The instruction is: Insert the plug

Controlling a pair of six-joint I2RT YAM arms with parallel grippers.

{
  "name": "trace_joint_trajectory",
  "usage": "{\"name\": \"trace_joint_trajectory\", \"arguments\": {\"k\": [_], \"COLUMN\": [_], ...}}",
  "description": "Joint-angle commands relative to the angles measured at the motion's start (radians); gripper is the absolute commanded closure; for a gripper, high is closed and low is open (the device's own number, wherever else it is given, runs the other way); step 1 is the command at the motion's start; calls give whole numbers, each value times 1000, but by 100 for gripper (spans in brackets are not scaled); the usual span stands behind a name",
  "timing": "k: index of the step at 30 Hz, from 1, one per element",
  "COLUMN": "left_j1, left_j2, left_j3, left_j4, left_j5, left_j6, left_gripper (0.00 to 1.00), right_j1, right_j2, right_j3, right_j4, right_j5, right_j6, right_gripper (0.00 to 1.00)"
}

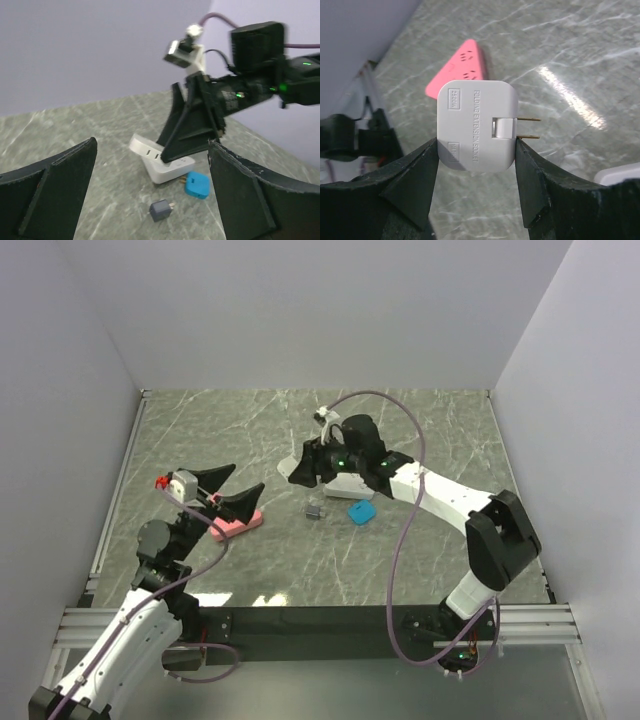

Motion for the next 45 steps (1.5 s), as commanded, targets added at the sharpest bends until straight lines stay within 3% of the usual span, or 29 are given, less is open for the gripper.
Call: {"name": "trace_joint_trajectory", "arguments": {"k": [1,6,10,22,34,45], "left_j1": [-21,-80,-168,-347,-372,-375], "left_j2": [-24,46,83,146,272,315], "left_j3": [-9,14,17,2,34,53], "left_j4": [133,147,148,249,406,451], "left_j5": [166,196,201,-72,-151,-123], "left_j6": [43,119,207,398,464,495], "left_gripper": [2,5,5,2,2,3], "right_j1": [-28,-57,-74,-68,-45,-25], "right_j2": [-79,-122,-122,-82,-65,-30], "right_j3": [-38,-107,-172,-239,-231,-212], "right_j4": [112,316,615,953,961,981], "right_j5": [-183,-393,-497,-557,-567,-573], "right_j6": [91,247,464,716,723,743], "right_gripper": [76,76,76,78,78,79]}}
